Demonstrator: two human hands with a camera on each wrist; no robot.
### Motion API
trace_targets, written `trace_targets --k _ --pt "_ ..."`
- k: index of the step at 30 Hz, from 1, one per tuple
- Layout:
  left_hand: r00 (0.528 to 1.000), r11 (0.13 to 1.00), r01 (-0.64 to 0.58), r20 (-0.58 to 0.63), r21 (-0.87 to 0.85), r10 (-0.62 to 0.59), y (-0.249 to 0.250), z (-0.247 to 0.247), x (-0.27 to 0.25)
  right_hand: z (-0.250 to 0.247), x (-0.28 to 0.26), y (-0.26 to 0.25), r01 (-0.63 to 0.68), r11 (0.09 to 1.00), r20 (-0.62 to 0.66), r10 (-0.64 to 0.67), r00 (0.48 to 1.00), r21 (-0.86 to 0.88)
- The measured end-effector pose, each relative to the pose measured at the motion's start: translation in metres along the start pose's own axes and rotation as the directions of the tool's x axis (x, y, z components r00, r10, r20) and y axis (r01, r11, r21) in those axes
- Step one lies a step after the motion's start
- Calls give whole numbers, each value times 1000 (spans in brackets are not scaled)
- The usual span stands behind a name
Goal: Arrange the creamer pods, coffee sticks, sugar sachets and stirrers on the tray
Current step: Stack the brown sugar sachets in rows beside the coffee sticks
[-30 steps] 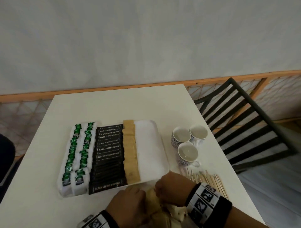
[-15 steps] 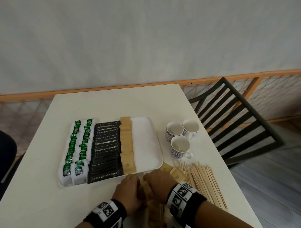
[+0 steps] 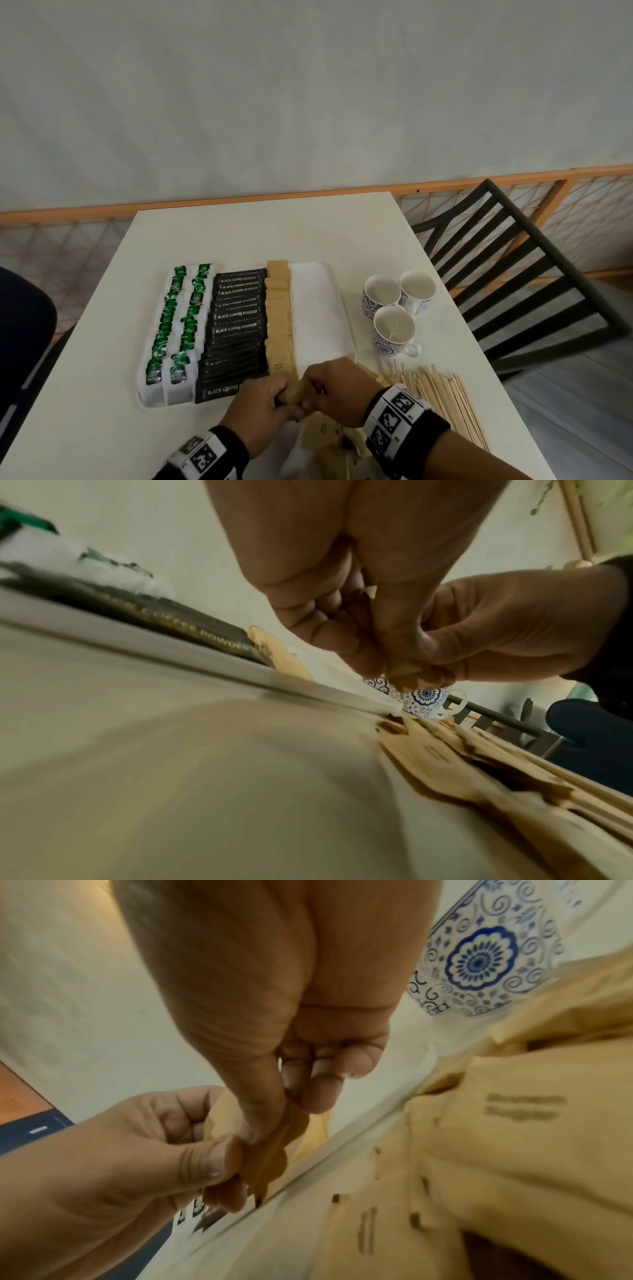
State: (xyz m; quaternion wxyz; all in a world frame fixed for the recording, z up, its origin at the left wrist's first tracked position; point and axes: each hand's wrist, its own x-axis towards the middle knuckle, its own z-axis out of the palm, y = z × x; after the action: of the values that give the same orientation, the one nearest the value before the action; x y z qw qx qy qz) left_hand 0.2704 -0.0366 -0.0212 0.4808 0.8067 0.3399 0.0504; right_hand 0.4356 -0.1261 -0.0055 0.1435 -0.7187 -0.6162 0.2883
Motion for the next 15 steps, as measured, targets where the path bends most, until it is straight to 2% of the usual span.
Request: trace_targets --k 4,7,9,15 --pt "989 992 56 -140 111 -40 9 -16 12 -6 17 6 -9 1000 -42 9 999 9" --pt "982 920 61 -190 388 15 9 -28 29 -11 33 14 -87 994 -159 96 983 64" --pt "977 854 86 -212 513 29 7 -35 43 -15 46 19 -155 981 -211 177 961 119" --pt "994 671 113 -82 733 -77 4 -55 84 -21 85 32 -281 896 -253 376 891 344"
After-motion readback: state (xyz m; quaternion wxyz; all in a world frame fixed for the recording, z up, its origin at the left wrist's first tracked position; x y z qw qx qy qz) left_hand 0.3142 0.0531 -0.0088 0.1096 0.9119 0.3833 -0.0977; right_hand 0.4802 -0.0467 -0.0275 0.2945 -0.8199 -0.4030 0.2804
